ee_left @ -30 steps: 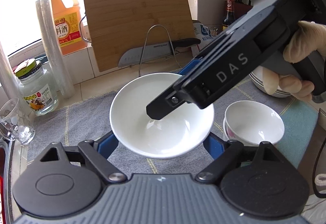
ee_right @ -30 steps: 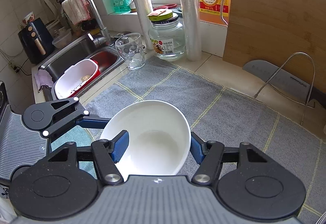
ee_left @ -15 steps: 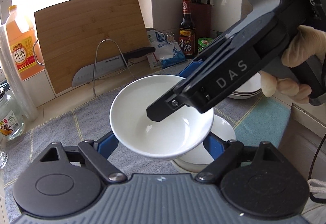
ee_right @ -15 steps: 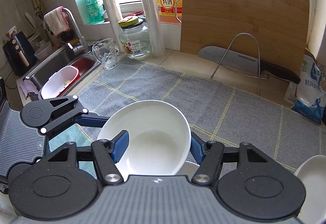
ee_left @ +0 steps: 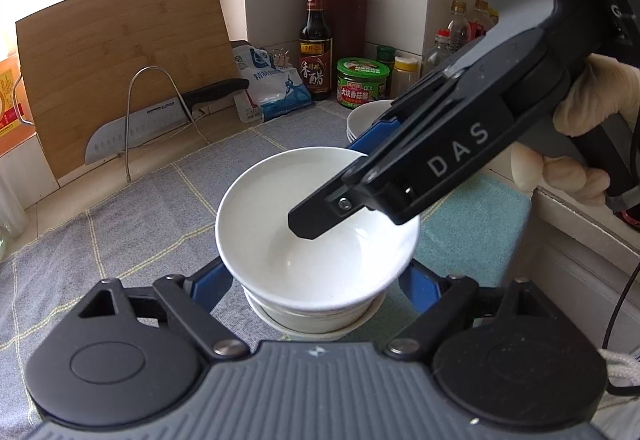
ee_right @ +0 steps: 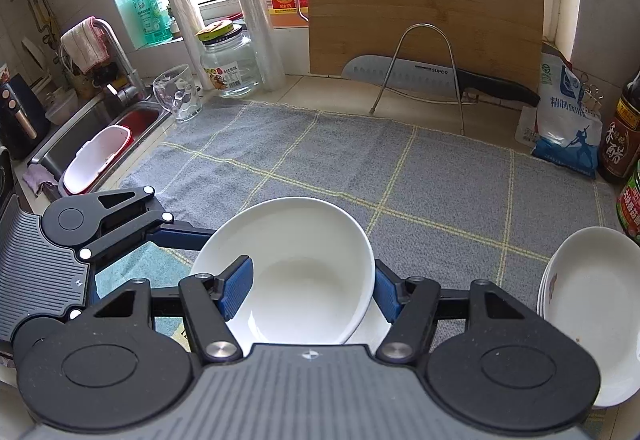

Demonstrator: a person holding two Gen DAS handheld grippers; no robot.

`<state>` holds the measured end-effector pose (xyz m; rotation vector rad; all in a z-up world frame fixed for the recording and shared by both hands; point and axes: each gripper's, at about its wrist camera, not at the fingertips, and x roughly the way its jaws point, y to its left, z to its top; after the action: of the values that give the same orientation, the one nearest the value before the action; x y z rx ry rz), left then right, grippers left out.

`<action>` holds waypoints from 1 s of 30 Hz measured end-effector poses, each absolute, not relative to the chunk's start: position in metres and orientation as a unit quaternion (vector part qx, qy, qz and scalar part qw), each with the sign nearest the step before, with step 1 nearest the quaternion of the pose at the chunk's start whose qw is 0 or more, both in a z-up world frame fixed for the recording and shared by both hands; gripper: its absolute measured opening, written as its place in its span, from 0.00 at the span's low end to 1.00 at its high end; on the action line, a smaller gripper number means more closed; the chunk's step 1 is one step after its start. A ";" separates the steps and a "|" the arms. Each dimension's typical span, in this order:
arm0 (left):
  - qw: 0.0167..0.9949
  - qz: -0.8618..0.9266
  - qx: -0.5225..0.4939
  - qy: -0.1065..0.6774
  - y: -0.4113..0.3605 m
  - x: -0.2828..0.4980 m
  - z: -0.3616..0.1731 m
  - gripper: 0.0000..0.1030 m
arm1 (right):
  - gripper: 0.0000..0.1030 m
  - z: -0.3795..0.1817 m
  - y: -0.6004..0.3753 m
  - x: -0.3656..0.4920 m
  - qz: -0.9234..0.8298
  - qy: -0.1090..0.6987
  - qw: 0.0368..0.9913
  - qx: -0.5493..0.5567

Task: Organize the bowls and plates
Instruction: 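Lower the pink-flower bowl onto the bowl stack and open the right tool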

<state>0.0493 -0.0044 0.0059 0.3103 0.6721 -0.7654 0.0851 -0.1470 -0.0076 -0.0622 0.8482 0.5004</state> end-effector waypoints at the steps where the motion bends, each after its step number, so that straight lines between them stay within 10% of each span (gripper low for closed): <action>1: 0.861 -0.365 0.151 0.320 -0.005 0.049 0.005 0.87 | 0.67 -0.009 -0.148 0.084 0.240 0.408 0.881 -0.030; 30: 0.852 -0.362 0.145 0.348 -0.010 0.064 -0.006 0.87 | 0.68 -0.030 -0.150 0.098 0.231 0.417 0.879 -0.029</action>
<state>0.0641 -0.0097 -0.0060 0.3059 0.7333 -0.7626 0.0977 -0.1500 -0.0297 -0.0599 0.8697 0.4808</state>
